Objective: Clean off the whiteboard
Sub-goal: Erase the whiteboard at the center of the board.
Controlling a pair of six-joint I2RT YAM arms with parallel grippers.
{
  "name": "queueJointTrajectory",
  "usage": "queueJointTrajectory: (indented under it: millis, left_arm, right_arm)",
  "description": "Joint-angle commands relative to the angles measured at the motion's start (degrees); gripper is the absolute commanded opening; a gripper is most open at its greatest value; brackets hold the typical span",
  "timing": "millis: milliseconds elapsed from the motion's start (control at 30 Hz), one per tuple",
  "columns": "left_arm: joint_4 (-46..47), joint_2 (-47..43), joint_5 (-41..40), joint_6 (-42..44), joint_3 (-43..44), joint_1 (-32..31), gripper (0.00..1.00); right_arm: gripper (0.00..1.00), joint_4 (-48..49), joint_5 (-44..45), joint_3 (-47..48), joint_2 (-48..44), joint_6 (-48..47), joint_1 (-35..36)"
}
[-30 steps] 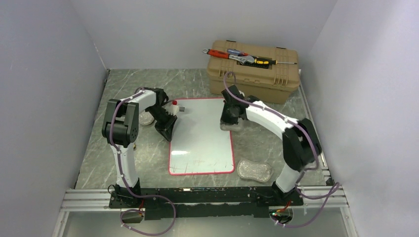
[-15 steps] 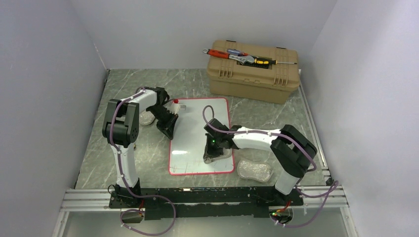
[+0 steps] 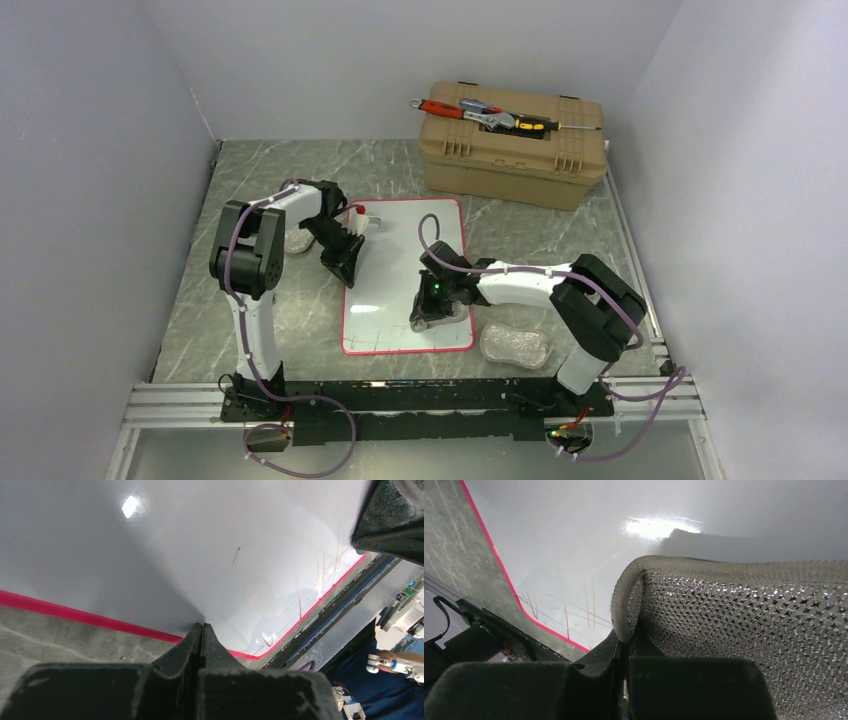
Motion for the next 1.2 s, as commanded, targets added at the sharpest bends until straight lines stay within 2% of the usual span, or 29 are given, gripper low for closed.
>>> queueJointTrajectory:
  millis: [0, 200, 367, 567, 667, 867, 1167]
  left_arm:
    - [3.16, -0.68, -0.28, 0.70, -1.96, -0.19, 0.03]
    - [2.88, -0.37, 0.36, 0.96, -1.76, -0.19, 0.03]
    - [3.75, -0.19, -1.14, 1.08, -2.65, -0.19, 0.03]
    - [4.40, 0.07, -2.72, 0.91, -3.63, -0.18, 0.03]
    - [4.36, 0.08, -3.10, 0.79, -3.43, -0.19, 0.03]
    - [4.08, 0.24, -3.28, 0.78, -3.34, -0.19, 0.03]
    - [3.72, 1.04, -4.18, 0.73, -2.80, -0.19, 0.03]
  right_arm:
    - [0.00, -2.48, -1.03, 1.01, -0.16, -1.18, -0.24]
    - [0.00, -6.75, -3.03, 0.90, -7.70, -2.40, -0.78]
    - [0.00, -14.45, -3.76, -1.36, -14.15, -4.13, -0.69]
    - [0.00, -9.60, -5.44, -11.52, -13.47, -1.67, 0.06]
    - [0.00, -6.62, -4.72, -11.66, -9.86, -1.19, 1.39]
    - [0.00, -1.85, -3.89, -3.11, 0.13, -1.72, 4.95]
    - [0.00, -2.18, -5.27, 21.79, 20.45, -4.92, 10.24]
